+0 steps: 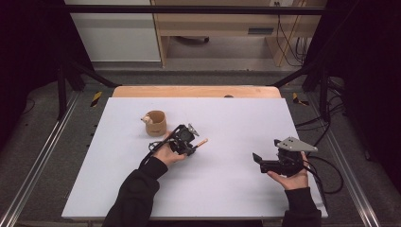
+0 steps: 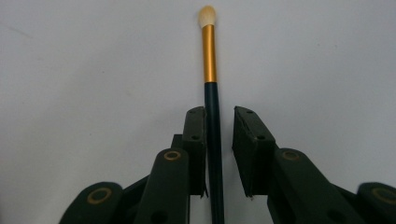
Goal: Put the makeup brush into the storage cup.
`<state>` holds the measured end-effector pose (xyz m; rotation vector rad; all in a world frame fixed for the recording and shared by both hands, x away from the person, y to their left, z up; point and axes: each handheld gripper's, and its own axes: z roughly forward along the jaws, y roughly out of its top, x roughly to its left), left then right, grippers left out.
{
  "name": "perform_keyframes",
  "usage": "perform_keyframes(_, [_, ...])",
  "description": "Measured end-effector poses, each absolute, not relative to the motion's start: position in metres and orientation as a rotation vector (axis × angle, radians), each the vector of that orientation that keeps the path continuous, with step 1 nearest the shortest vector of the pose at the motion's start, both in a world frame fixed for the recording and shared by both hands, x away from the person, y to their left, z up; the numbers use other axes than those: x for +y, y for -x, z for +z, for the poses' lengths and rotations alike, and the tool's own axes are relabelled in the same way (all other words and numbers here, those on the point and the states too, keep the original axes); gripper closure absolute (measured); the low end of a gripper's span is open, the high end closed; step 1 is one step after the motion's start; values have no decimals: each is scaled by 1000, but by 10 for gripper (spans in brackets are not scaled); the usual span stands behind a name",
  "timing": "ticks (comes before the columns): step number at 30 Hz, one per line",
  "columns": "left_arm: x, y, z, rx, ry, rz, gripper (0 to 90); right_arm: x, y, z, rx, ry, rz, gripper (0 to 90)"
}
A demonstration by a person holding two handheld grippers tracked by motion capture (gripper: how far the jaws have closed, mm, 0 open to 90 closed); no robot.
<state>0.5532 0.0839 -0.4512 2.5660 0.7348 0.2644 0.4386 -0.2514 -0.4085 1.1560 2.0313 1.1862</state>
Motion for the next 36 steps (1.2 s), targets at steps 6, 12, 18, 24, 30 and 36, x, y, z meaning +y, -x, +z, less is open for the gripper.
perform_keyframes(6, [84, -554, -453, 737, -2570, 262, 767, -251, -439, -409, 2032, -1154, 1186, 62])
perform_keyframes(12, [84, -554, -453, 744, -2571, 251, 793, -252, -439, -409, 2034, -1158, 1184, 62])
perform_keyframes(18, [84, -555, -453, 747, -2576, 236, 813, -252, -439, -409, 2035, -1154, 1181, 62])
perform_keyframes(24, [84, -555, -453, 751, -2582, 233, 816, -251, -439, -410, 2038, -1154, 1178, 62])
perform_keyframes(30, [83, -555, -453, 757, -2586, 232, 819, -251, -439, -409, 2036, -1155, 1180, 62])
perform_keyframes(36, [83, -556, -452, 762, -2588, 228, 825, -251, -439, -410, 2039, -1155, 1178, 62])
